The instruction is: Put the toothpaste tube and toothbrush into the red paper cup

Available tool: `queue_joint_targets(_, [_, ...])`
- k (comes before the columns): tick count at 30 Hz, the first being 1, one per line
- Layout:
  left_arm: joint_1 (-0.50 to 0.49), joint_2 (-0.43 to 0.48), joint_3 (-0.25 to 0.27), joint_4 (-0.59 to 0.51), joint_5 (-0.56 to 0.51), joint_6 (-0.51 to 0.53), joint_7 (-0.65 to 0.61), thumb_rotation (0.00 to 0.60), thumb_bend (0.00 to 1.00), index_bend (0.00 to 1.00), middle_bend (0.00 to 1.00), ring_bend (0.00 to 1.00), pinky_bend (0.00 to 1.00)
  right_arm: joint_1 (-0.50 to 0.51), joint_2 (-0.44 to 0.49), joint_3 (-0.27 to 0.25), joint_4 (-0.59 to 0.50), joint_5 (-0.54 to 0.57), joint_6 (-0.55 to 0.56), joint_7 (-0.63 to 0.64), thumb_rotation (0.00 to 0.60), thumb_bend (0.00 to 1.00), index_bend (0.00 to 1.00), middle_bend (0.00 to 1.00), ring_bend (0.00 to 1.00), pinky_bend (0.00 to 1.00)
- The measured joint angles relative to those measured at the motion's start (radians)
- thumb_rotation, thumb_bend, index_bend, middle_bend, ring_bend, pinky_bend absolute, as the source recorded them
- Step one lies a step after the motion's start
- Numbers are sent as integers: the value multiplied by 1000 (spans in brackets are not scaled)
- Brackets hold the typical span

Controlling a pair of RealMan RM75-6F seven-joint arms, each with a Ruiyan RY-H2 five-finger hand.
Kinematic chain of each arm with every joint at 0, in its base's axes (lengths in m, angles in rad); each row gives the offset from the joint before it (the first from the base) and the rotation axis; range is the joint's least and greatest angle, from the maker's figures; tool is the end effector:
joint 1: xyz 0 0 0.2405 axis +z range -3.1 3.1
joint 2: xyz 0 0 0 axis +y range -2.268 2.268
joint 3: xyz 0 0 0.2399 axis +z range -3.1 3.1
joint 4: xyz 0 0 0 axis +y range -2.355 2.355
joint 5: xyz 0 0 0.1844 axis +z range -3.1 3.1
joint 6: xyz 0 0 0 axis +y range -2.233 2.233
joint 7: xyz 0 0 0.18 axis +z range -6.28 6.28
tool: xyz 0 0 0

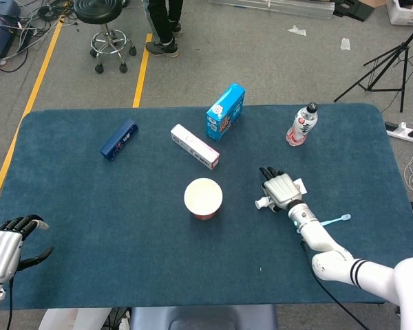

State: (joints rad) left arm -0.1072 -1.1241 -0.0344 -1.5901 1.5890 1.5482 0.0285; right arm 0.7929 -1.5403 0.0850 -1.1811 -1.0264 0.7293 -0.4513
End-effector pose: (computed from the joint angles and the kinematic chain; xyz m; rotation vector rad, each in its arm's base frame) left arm -0.2672 0.2161 0.1769 -1.4569 -0.7819 -0.9659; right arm -0.2099 -0.3915 -0.0081 1.9663 -0.7830 0.4648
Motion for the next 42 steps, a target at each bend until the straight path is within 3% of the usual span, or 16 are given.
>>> queue_joint_targets(7, [0,0,0,0,0,0,0,600,148,440,375,374,421,-3,2,-2,-4,3,10,-3,600,199,670,136,0,229])
queue_joint_targets(18, [0,-1,0,2,-1,-2,3,600,148,440,375,374,421,-19,46,14,-68,1,42,31,600,212,684,149,0,229])
queue_joint_targets(42, [-2,-6,0,5,-4,-7,12,600,148,440,375,374,421,-73,218,126,-290,-16,142,262,600,217,693,151,0,229])
